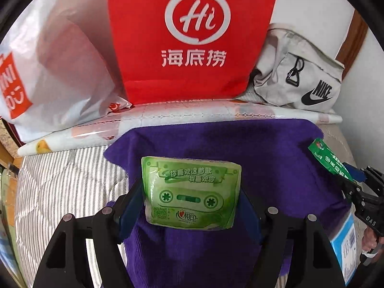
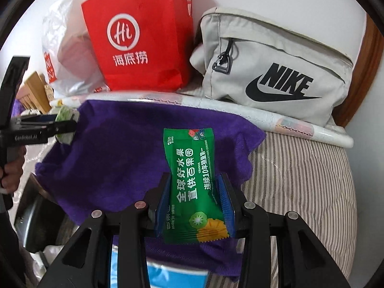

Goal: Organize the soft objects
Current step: 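Carry the tissue pack in the left tool and snack bag in the right tool over the purple towel, then open the left tool on the towel while the right tool releases the snack bag there, then grasp the white cloth beside the white gloves with the left tool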

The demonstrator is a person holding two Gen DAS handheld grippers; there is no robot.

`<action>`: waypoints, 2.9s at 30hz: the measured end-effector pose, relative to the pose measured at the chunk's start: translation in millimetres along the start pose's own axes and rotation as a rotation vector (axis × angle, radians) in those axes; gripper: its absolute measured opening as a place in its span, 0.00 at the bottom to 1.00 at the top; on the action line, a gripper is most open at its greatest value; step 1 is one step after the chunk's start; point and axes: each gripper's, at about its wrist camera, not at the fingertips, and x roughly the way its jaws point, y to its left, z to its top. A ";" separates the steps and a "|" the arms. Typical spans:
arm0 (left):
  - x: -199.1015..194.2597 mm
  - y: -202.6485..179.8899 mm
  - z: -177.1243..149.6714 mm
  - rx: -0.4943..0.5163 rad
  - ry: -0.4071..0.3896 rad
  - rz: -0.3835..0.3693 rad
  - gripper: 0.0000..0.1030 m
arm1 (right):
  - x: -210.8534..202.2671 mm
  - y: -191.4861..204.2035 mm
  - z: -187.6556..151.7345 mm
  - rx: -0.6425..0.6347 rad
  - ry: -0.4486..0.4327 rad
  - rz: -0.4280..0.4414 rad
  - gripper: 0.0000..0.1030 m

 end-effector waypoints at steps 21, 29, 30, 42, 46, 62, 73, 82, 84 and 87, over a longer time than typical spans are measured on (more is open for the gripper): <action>27.6 -1.2 16.9 -0.023 0.075 -0.078 0.85 | 25.3 -4.3 5.1 -0.008 0.058 0.047 0.64; -9.3 3.3 1.3 -0.021 0.020 0.010 0.85 | 5.0 4.2 5.0 0.004 0.043 -0.006 0.73; -19.1 3.1 -4.3 -0.025 0.003 0.011 0.85 | -0.2 6.2 3.6 0.007 0.045 -0.018 0.75; -122.1 -7.5 -95.9 -0.067 -0.127 -0.036 0.83 | -87.1 34.4 -39.8 -0.023 -0.044 0.060 0.77; -147.5 -9.1 -131.9 -0.106 -0.151 -0.076 0.83 | -113.2 34.9 -63.6 0.087 -0.072 0.182 0.77; -174.1 -52.2 -266.4 0.067 -0.128 -0.082 0.83 | -175.6 75.2 -168.5 0.060 -0.141 0.090 0.77; -138.8 -112.6 -302.3 0.267 -0.106 -0.043 0.76 | -192.4 58.9 -207.1 0.038 -0.199 -0.014 0.77; -136.0 -109.0 -310.0 0.281 -0.069 -0.090 0.30 | -189.6 46.8 -224.6 0.066 -0.206 -0.021 0.77; -129.7 -112.7 -312.3 0.301 -0.042 -0.073 0.30 | -190.2 48.0 -225.0 0.065 -0.213 -0.018 0.77; -123.2 -115.7 -314.5 0.295 -0.053 -0.056 0.33 | -190.2 50.7 -223.0 0.065 -0.220 -0.006 0.77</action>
